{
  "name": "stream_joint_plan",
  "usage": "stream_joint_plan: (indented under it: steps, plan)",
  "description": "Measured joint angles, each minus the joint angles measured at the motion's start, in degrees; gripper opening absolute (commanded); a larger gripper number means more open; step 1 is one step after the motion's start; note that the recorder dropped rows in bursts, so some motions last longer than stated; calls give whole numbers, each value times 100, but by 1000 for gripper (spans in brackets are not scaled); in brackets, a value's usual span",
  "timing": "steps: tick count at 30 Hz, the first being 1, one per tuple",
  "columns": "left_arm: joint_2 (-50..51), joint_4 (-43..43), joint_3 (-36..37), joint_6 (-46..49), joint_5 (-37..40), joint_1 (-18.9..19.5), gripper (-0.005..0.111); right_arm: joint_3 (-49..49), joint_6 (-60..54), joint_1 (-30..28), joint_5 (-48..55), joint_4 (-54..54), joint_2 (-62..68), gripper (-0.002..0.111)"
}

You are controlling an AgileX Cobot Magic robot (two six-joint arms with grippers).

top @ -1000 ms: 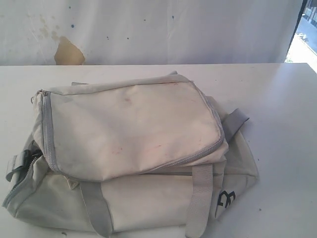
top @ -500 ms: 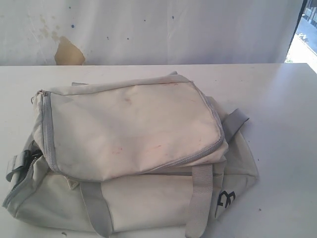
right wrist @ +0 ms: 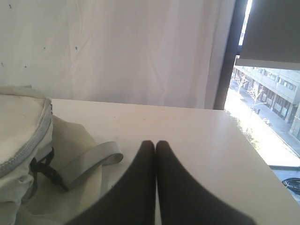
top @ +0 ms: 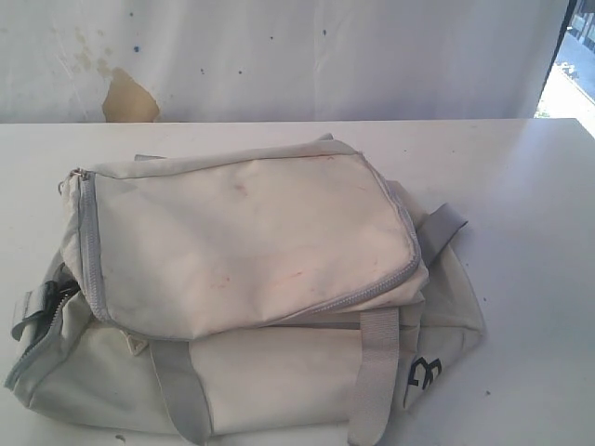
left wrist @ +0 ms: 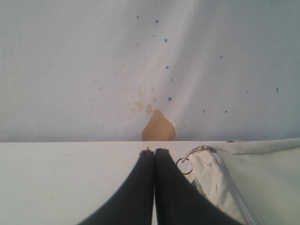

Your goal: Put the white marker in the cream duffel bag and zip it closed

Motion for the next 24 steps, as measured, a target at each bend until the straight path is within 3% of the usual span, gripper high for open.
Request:
stream_joint_plan:
  steps: [24]
  plan:
    - [0, 0, 0, 0, 8, 0, 0, 0, 0, 0, 129, 248, 0, 0]
